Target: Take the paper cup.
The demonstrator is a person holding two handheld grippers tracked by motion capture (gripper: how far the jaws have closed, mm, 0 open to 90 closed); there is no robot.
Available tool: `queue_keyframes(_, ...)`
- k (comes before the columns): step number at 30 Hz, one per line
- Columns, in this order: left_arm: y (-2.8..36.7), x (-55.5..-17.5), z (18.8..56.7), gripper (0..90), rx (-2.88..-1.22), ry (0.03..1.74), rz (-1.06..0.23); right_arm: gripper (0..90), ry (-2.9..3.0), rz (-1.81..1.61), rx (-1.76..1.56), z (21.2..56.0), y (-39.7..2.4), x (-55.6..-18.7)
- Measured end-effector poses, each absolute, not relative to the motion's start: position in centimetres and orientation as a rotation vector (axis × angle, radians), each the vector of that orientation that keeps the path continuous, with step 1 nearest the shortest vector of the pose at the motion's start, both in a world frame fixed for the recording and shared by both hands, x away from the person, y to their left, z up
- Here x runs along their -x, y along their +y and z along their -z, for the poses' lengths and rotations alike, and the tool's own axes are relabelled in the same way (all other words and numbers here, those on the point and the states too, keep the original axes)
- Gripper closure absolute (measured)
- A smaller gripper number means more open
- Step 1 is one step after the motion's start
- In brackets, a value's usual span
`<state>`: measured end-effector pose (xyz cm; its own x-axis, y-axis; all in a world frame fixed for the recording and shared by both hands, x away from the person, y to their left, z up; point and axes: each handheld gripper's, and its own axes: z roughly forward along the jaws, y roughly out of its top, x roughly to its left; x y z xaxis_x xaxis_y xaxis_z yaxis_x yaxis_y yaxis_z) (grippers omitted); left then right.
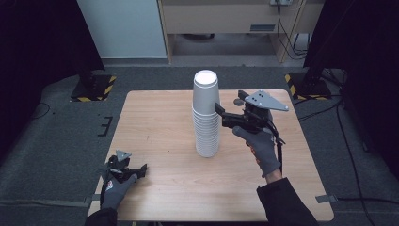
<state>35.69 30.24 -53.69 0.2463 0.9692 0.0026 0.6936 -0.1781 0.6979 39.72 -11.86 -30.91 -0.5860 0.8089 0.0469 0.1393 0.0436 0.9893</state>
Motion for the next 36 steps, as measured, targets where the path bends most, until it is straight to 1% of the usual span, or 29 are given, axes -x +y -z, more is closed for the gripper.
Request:
queue_keyframes(10, 30.2, -35.7, 53.7, 0.1, -1.945, 1.511, -0.617, 11.3, 1.807, -1.611, -0.937, 30.3, -9.5, -41.0)
queue_keyframes(19, 30.2, -35.7, 53.7, 0.0, -1.944, 1.513, -0.618, 11.2, 1.826, -1.593, -0.943, 30.8, -7.3, -42.3)
queue_keyframes(29, 30.2, -35.7, 53.7, 0.0, -1.944, 1.513, -0.618, 11.1, 1.843, -1.567, -0.968, 31.7, -6.1, -43.5)
queue_keyframes(36, 30.2, -35.7, 53.7, 0.0, -1.944, 1.513, -0.618, 14.1, 1.832, -1.566, -0.974, 31.8, -5.8, -43.7)
